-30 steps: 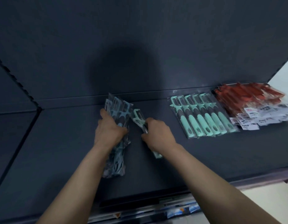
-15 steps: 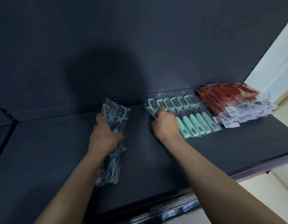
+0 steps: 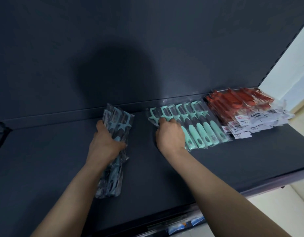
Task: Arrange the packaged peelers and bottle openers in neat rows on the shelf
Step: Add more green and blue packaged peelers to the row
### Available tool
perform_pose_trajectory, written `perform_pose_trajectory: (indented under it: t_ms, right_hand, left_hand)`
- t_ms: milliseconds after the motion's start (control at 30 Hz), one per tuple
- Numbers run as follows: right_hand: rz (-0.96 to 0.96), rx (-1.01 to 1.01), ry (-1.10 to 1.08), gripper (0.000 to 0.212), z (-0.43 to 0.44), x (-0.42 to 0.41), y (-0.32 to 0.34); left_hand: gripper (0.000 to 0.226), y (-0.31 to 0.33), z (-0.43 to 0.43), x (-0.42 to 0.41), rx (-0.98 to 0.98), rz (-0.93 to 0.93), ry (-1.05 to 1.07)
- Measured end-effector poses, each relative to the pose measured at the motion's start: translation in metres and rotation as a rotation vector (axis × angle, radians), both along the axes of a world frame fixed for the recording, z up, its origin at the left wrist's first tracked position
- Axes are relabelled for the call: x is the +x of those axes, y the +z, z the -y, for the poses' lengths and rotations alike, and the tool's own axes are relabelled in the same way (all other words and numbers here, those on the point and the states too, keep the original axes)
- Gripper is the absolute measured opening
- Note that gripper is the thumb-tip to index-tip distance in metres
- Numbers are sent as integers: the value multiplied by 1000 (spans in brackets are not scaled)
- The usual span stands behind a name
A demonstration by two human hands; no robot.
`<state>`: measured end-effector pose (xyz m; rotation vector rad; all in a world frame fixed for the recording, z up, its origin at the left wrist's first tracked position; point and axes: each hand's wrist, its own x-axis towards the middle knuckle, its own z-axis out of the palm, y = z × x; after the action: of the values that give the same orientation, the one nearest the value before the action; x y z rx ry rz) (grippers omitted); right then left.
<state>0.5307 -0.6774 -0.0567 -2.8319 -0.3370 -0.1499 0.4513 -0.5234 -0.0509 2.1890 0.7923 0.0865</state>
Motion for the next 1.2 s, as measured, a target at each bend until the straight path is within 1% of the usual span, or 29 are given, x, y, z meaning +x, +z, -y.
perform_pose_trajectory:
  t_ms: [67, 200, 300, 367, 533, 733, 833, 900, 967, 1033, 1067, 1100, 1167, 1200]
  right_hand:
    - [10, 11, -3, 30, 1, 1, 0]
    - [23, 17, 13, 23, 2, 2, -3]
    - [23, -6, 24, 24, 1, 3, -5]
    - [34, -16, 11, 24, -2, 3, -5]
    - [36, 32, -38, 23, -5, 2, -5]
    - [3, -17, -59, 25, -3, 5, -2]
    - [3, -34, -59, 25, -3, 3, -1]
    - [21, -37, -60, 28, -2, 1, 1]
    - [89, -43, -31, 32, -3, -3, 5]
    - [155, -3, 64, 33, -7, -9, 11]
    - [140, 46, 135, 32, -11, -13, 13]
    - [83, 114, 206, 30, -16, -18, 15]
    - [-109, 219, 291, 29, -26, -28, 16]
    - [-199, 237, 306, 31, -31, -33, 15]
  left_hand:
    - [90, 0, 2, 1, 8, 3, -2]
    - [90, -1, 3, 3, 8, 12, 7]
    - [88, -1, 4, 3, 9, 20, 11]
    - [88, -2, 4, 3, 16, 28, 12]
    - [86, -2, 4, 3, -1, 41, 11]
    - [89, -2, 3, 3, -12, 47, 7]
    - [87, -3, 2, 2, -19, 60, 2]
    - [83, -5, 0, 2, -24, 79, -3]
    - [77, -7, -3, 2, -42, 109, 3]
    - [70, -10, -7, 2, -86, 158, 31]
    - [67, -11, -9, 2, -124, 192, 58]
    - [63, -12, -11, 1, -170, 228, 90]
    - [57, -15, -15, -1, -264, 284, 153]
    - [56, -16, -18, -3, -296, 298, 178]
